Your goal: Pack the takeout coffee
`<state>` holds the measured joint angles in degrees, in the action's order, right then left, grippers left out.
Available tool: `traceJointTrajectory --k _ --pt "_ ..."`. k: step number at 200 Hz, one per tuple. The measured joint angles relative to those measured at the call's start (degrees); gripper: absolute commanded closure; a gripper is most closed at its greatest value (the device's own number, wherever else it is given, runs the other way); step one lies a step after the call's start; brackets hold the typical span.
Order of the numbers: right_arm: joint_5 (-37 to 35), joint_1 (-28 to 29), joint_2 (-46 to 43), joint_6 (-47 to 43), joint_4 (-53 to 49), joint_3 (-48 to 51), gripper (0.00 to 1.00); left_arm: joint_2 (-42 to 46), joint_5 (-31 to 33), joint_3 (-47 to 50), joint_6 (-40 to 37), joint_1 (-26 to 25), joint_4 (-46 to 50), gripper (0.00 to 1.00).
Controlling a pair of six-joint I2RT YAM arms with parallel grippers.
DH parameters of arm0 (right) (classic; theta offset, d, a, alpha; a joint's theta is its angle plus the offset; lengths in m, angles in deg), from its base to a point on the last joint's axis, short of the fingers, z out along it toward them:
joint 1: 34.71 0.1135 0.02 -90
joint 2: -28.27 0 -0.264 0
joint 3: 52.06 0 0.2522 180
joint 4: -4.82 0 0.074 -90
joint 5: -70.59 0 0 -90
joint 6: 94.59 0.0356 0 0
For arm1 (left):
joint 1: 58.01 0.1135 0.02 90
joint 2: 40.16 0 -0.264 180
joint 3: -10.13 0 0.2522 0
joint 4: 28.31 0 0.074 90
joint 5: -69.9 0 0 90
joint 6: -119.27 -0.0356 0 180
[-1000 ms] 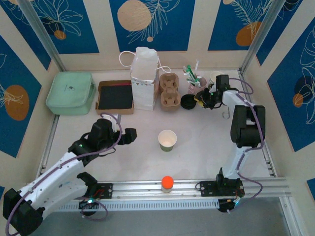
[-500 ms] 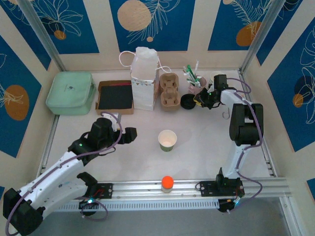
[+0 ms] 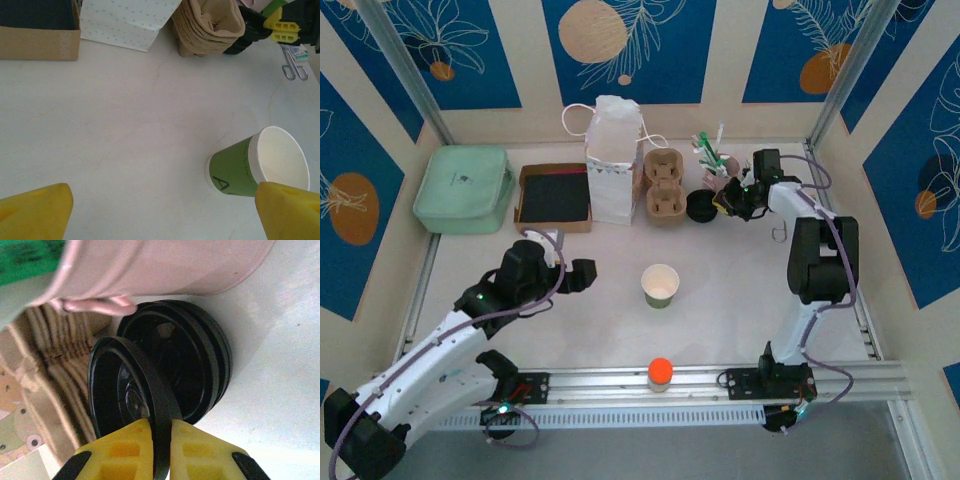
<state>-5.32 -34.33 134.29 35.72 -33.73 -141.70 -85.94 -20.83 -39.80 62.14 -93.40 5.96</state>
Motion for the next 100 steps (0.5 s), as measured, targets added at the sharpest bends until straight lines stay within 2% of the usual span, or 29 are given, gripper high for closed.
traceJointTrajectory --k 56,100 --pt "-5.0 2.6 -9.7 -2.4 -2.9 1.8 0.91 0.3 -0.1 -0.3 0.0 -0.3 0.1 0.06" --pt "-11.6 7.5 -17.3 -5.0 -4.8 5.0 0.91 -0.1 -1.9 -2.8 0.0 -2.0 -0.7 0.06"
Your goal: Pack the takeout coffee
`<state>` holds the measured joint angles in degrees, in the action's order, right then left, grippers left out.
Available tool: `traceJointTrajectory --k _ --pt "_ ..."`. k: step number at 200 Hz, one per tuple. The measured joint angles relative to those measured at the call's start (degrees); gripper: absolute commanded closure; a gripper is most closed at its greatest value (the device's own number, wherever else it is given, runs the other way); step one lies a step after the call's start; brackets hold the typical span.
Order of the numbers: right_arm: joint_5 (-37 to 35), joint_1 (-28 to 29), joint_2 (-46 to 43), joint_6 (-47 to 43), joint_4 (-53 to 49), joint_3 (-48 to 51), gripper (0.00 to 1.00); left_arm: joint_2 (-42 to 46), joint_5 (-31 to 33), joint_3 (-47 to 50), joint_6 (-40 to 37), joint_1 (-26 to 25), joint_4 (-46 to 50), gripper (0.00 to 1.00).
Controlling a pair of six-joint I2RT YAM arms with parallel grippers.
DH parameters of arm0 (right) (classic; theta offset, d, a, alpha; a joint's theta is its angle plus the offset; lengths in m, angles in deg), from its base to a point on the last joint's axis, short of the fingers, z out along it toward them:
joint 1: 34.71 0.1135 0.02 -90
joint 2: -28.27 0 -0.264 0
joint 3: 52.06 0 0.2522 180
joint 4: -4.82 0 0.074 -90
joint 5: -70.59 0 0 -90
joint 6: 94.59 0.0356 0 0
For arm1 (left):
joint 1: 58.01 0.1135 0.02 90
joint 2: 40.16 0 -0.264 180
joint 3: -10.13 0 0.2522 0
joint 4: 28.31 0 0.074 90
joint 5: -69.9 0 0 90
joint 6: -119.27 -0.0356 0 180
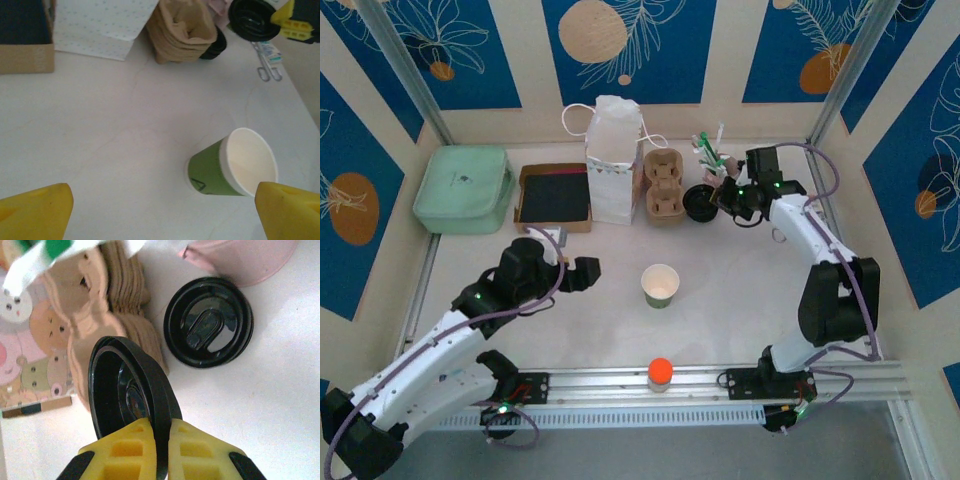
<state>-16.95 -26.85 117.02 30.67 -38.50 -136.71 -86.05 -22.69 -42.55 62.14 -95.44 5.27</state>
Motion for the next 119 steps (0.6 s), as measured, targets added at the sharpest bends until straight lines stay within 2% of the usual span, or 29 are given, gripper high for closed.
traceJointTrajectory --k 50,119 --pt "-13.5 10.6 -9.1 -6.6 -1.4 1.2 0.91 -3.5 -4.6 -3.2 0.3 -1.3 -2.9 0.05" --pt "-34.2 26.3 -21.6 -20.7 2.8 3.9 0.92 -6.2 -11.5 -9.0 9.2 -1.5 -6.0 0.04"
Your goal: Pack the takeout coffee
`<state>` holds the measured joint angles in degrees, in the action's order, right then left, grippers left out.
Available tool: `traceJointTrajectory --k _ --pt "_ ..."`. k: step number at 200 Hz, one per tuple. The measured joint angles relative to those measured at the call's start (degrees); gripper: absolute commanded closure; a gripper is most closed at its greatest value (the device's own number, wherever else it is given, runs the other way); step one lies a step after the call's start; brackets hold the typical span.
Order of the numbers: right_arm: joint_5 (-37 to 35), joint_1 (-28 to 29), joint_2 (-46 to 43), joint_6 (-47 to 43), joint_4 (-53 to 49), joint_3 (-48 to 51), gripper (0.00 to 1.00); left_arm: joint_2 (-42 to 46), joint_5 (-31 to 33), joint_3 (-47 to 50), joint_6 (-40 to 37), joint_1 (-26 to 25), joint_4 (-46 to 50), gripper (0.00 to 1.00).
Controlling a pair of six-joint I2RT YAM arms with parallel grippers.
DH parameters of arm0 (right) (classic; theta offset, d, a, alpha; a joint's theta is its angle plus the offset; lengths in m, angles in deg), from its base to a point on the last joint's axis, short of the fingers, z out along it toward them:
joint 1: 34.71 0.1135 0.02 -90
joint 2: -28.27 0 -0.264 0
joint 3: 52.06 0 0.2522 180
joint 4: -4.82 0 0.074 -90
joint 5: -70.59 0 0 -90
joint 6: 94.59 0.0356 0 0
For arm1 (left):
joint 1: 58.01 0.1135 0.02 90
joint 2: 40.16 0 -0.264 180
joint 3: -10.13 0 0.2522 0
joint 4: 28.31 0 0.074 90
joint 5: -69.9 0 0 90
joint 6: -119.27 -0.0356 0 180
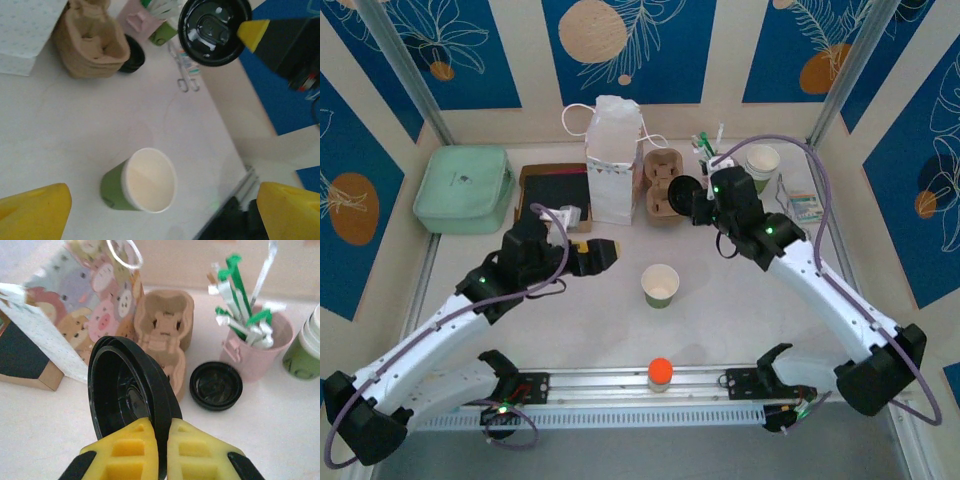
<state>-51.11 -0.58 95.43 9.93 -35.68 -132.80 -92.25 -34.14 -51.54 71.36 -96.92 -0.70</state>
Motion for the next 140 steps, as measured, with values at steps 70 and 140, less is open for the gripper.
traceJointTrajectory --k 70,140 --pt "-13.3 12.3 -2.6 -15.3 7.3 3.1 0.95 -2.2 -5.9 -2.5 8.1 0.0 -8.5 0.01" --pt "-20.8 22.3 -4.2 -28.0 14.3 5.7 0.95 -4.0 -10.4 -2.1 15.5 2.3 -17.5 0.00"
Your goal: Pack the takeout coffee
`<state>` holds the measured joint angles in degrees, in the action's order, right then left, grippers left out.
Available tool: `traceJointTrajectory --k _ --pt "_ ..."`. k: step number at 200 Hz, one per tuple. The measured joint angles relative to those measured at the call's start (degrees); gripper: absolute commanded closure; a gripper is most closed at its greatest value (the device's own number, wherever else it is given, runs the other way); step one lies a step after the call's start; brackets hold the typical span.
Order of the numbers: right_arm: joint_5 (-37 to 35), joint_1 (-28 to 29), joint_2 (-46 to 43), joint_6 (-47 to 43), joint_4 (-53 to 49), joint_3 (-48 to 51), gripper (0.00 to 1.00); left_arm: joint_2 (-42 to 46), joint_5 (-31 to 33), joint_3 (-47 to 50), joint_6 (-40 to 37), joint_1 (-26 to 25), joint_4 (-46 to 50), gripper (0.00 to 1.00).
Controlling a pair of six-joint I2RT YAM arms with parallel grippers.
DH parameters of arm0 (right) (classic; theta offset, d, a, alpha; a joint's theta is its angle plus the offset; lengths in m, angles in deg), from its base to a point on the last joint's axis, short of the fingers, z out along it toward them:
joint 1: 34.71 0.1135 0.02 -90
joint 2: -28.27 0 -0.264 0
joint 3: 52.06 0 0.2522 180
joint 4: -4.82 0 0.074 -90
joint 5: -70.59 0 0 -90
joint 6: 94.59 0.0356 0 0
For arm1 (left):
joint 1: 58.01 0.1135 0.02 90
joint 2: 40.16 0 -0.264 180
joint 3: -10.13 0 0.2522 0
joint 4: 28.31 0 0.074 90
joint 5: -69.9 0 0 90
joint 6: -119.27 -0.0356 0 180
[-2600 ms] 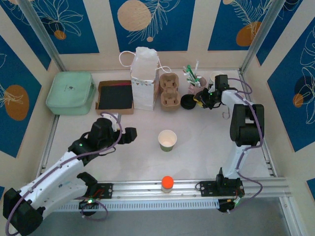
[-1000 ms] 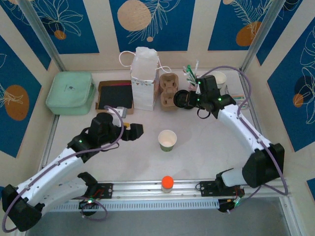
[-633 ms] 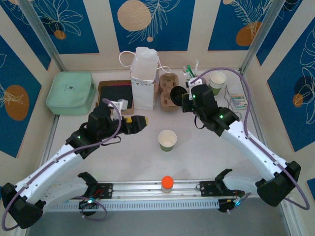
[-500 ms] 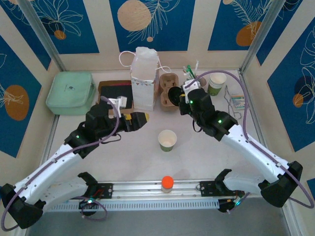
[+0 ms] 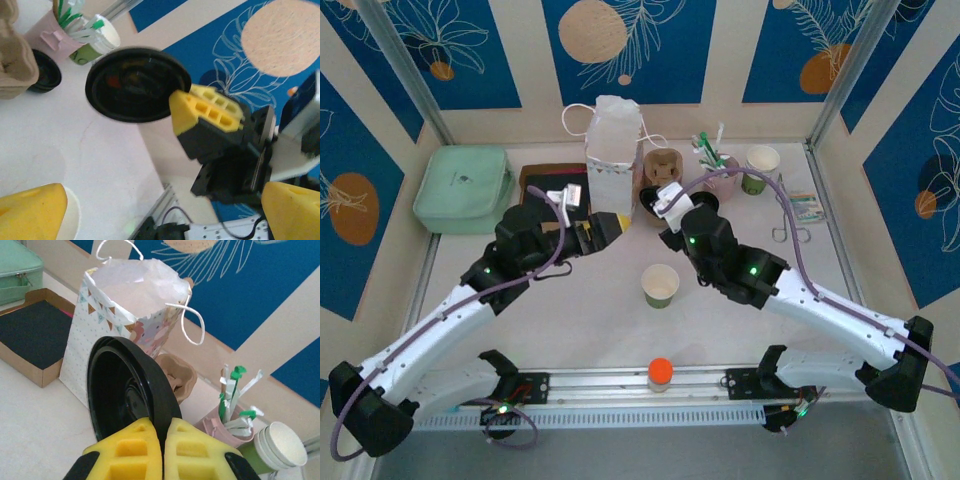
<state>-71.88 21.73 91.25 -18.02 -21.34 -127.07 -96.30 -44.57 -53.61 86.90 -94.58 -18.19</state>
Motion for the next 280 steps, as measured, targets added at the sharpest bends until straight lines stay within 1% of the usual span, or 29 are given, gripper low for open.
traceJointTrajectory --k 38,90,124,206,280 --pt "-3.6 4.6 -0.2 -8.2 5.3 0.8 0.97 -2.2 -3.0 0.7 5.4 1.6 -6.0 0.02" --pt "-7.7 8.6 1.3 -20.6 14.9 2.7 0.98 -2.5 -3.8 2.1 10.4 2.4 -9.9 0.05" --pt "-9.2 10.4 2.9 -27.1 19.0 2.8 0.98 -2.6 -4.1 2.1 12.7 3.0 -11.9 0.09" --pt "-10.7 13.7 4.9 -37.5 23.2 2.8 0.99 -4.1 -4.0 2.0 16.2 4.5 -13.1 0.22" --pt "-11.5 15.1 5.2 -41.8 24.1 2.9 0.99 -4.1 -4.0 2.0 18.1 5.9 -13.7 0.35"
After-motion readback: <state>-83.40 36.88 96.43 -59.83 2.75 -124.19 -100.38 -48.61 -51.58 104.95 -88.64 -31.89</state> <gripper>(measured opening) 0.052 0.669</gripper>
